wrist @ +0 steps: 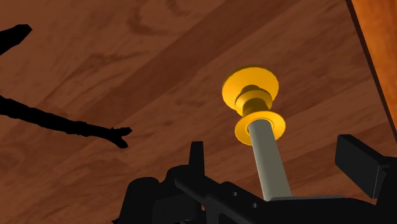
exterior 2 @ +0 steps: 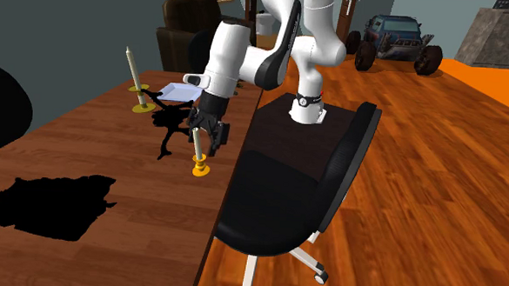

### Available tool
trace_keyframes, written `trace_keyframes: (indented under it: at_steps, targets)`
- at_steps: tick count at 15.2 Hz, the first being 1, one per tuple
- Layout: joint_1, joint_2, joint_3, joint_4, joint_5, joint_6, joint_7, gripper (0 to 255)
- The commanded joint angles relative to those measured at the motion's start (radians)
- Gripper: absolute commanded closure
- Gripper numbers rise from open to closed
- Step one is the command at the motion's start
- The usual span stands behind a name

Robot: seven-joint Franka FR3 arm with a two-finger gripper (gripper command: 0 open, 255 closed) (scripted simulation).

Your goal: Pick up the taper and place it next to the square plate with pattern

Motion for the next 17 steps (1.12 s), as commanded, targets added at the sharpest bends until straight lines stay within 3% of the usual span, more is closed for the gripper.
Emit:
trace_keyframes:
  at_steps: [1,4,5,17]
  targets:
    - [0.0,0.002,0.0,0.002,0.0,0.001,0.0,0]
    - [0.0,0.002,0.0,0.002,0.0,0.001,0.0,0]
    - [0.0,0.002,0.0,0.002,0.0,0.001,0.0,255]
    - [-0.004,-0.026,0.005,0.008,0.008,-0.033,-0.008,255]
